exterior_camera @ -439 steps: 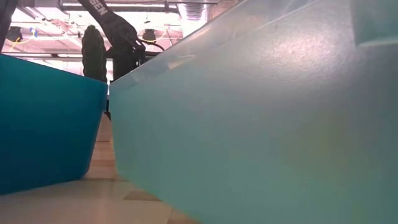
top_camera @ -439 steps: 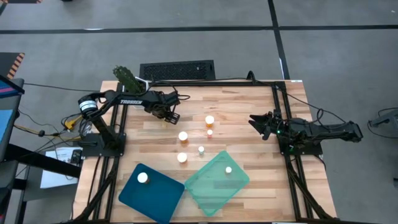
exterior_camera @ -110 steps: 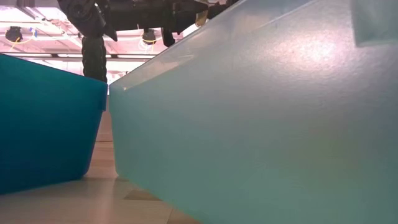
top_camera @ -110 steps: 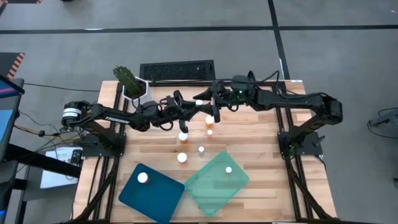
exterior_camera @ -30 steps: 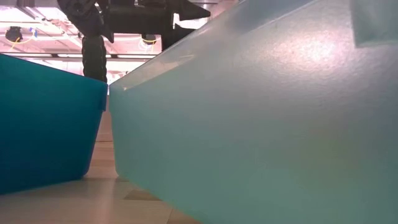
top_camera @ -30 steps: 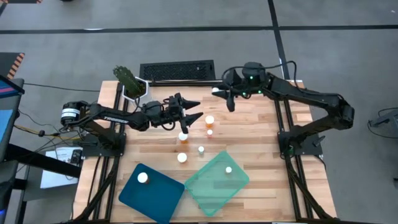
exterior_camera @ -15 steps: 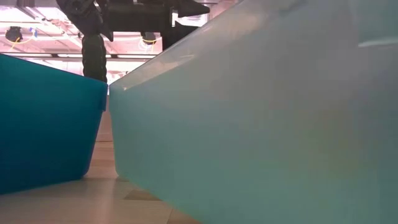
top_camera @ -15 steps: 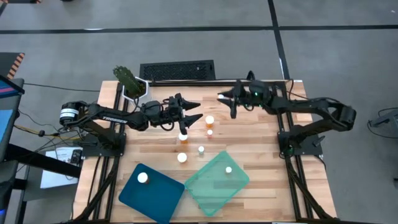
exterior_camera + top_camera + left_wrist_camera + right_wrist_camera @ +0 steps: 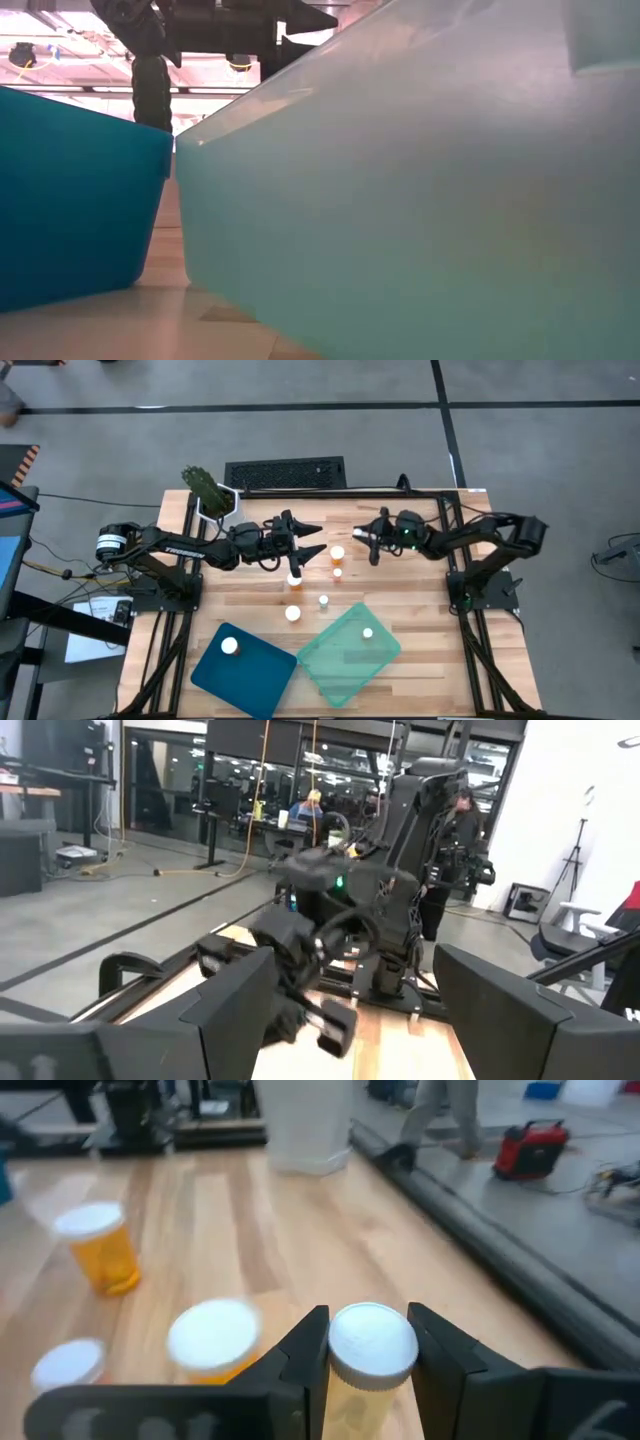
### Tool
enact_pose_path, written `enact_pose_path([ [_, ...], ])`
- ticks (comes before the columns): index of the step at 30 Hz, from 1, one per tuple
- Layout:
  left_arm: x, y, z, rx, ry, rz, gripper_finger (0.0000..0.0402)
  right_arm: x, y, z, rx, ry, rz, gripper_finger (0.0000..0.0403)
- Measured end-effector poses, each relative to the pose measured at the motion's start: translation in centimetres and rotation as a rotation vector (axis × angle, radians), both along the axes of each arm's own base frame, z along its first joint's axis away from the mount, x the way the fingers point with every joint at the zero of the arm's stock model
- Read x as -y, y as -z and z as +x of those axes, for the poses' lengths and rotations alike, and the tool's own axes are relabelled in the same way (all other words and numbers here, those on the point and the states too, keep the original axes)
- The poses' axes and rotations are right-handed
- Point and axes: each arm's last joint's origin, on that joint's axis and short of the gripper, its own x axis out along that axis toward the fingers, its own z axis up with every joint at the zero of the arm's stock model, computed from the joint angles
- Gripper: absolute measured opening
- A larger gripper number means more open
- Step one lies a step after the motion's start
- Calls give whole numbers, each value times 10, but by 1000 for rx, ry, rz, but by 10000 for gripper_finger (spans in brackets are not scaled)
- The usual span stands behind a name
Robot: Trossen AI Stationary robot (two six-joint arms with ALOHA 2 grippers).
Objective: Pick and place medicine bottles into bin by pill shape (circle, oval)
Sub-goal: Move the small yellow pill bottle to the top of the table
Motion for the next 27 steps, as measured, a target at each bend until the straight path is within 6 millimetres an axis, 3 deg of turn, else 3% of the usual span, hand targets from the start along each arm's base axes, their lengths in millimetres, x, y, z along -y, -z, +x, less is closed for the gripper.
enact_pose_path([
  [11,0,4,0,-46,-2,1,267,-17,20,16,-7,-77,5,119],
  [27,0,4,0,-50,-7,31,267,-24,46,22,-63,-98,-11,119],
])
